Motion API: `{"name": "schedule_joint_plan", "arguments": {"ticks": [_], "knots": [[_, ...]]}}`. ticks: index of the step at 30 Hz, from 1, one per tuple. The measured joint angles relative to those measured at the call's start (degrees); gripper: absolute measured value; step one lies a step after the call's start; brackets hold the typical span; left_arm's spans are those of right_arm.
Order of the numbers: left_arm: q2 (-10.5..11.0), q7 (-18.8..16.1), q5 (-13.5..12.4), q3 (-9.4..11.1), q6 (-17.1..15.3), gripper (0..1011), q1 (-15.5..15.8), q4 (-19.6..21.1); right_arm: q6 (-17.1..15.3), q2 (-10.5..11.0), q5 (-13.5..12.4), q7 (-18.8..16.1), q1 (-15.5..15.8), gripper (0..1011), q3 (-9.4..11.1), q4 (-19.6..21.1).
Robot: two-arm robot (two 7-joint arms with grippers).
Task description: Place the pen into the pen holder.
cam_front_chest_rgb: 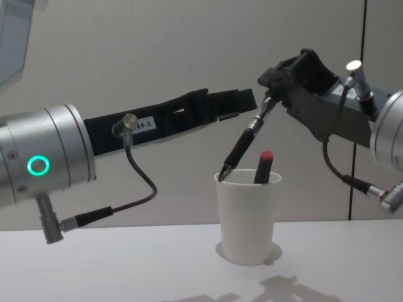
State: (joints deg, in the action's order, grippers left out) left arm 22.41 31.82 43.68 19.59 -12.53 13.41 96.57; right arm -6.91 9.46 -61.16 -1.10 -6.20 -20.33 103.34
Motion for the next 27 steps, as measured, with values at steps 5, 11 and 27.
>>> {"name": "schedule_joint_plan", "arguments": {"ticks": [5,11,27], "knots": [[0.0,0.0,0.0,0.0,0.0,424,0.0,0.0,0.0,0.0,0.0,0.0,0.0,133,0.0,0.0],[0.0,0.0,0.0,0.0,0.0,646,0.0,0.0,0.0,0.0,0.0,0.0,0.0,133,0.0,0.0],[0.0,0.0,0.0,0.0,0.0,1001,0.0,0.0,0.7,1.0,3.1,-0.6,-1.5,133,1.0,-1.1]]}}
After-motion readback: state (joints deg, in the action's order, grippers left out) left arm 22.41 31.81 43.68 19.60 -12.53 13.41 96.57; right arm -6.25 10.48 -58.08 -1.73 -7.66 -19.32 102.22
